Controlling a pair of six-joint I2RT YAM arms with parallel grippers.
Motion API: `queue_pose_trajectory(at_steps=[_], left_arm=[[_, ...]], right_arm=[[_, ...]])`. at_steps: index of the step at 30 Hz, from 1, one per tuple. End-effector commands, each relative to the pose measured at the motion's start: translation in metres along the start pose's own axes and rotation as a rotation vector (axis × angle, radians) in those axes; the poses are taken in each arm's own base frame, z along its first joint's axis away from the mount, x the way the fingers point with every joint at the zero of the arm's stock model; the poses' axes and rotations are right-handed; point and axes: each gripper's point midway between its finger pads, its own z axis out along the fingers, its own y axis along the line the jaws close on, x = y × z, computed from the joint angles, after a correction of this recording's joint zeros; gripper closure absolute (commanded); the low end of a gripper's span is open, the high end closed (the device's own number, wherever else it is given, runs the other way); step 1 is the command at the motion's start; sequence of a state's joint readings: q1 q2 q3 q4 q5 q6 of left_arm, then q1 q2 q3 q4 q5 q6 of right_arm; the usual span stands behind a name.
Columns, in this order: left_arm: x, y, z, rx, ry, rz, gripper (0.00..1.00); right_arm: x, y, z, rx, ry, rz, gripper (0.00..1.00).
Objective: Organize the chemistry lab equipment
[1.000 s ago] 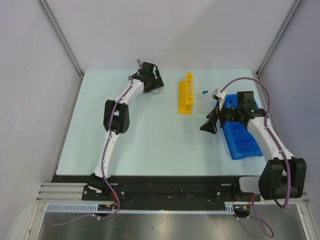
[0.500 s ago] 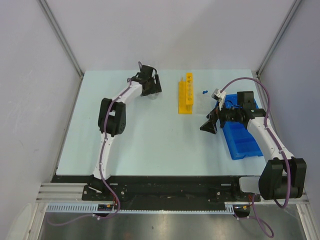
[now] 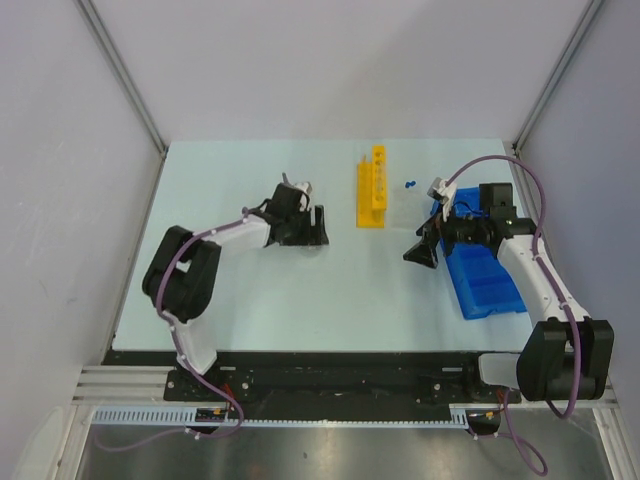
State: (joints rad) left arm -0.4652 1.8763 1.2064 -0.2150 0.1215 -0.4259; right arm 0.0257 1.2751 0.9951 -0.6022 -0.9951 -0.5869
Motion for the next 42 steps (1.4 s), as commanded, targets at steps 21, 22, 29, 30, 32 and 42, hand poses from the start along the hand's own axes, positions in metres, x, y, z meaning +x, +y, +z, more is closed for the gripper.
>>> queue_pose_trajectory(at_steps=[21, 22, 29, 30, 32, 42], left_arm=[[0.081, -0.099, -0.035, 0.252, -0.071, 0.148, 0.44], [0.082, -0.098, -0.034, 0.252, -0.069, 0.149, 0.42], [0.082, -0.096, -0.042, 0.246, -0.091, 0.131, 0.16], [0.083, -0.094, -0.043, 0.242, -0.093, 0.126, 0.14], [0.079, -0.095, -0.048, 0.246, -0.112, 0.123, 0.08], [0.069, -0.089, -0.070, 0.234, -0.191, 0.105, 0.00]], right_arm=[[0.018, 0.021, -0.002, -0.125, 0.013, -0.109, 0.00], [0.020, 0.021, -0.002, -0.128, 0.016, -0.104, 0.00], [0.021, 0.024, 0.009, -0.129, 0.054, -0.133, 0.00], [0.016, 0.028, 0.013, -0.130, 0.054, -0.151, 0.00], [0.014, 0.030, 0.016, -0.120, 0.069, -0.178, 0.00], [0.022, 0.056, 0.039, -0.150, 0.195, -0.350, 0.00]])
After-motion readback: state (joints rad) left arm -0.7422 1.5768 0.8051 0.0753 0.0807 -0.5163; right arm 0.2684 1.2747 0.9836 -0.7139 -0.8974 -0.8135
